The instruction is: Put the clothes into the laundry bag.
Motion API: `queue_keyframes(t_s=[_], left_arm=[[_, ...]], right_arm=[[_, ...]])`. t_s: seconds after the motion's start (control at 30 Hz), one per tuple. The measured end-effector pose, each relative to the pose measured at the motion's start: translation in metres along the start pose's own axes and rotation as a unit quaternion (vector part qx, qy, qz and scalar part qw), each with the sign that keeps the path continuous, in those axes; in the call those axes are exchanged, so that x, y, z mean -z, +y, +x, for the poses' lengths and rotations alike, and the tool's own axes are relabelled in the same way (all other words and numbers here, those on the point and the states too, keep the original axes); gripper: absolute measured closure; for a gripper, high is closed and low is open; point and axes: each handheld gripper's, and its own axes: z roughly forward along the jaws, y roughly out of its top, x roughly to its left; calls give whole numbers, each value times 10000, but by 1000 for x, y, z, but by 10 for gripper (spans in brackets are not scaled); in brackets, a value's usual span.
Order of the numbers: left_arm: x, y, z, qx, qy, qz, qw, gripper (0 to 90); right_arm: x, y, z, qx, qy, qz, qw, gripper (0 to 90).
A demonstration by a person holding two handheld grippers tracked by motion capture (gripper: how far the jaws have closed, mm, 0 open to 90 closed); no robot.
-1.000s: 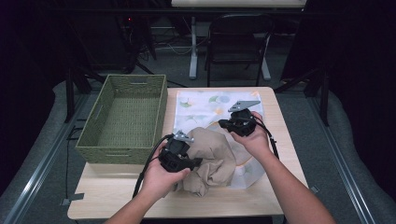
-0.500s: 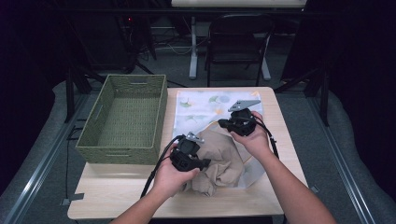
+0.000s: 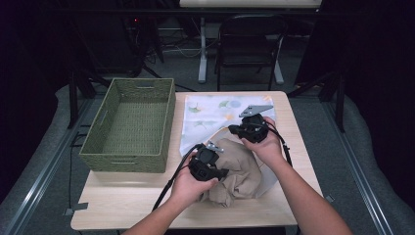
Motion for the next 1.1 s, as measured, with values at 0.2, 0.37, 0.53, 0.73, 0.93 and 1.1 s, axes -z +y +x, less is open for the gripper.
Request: queue_keyframes(t_s=[0.2, 0.37, 0.53, 0.73, 0.93, 1.1], left_arm=[[-11, 3, 3, 104, 27, -26, 9999, 702], [-18, 5, 8, 164, 145, -44, 9998, 702], [-23, 8, 12, 287, 132, -78, 9995, 702], [-31, 12, 18, 426, 232, -156, 9987, 703], [-38, 17, 20, 564, 318, -211, 9977, 703], [-42, 24, 23, 526, 508, -247, 9970, 703]], right_arm=[[3, 0, 1, 29, -2, -50, 10000, 898], [7, -1, 4, 96, -6, -98, 9999, 898], [12, -4, 7, 85, 36, -213, 9997, 898], [15, -9, 12, 102, 89, -304, 9994, 898], [18, -11, 16, 114, 99, -395, 9991, 898], [19, -13, 17, 113, 108, -452, 9989, 898]])
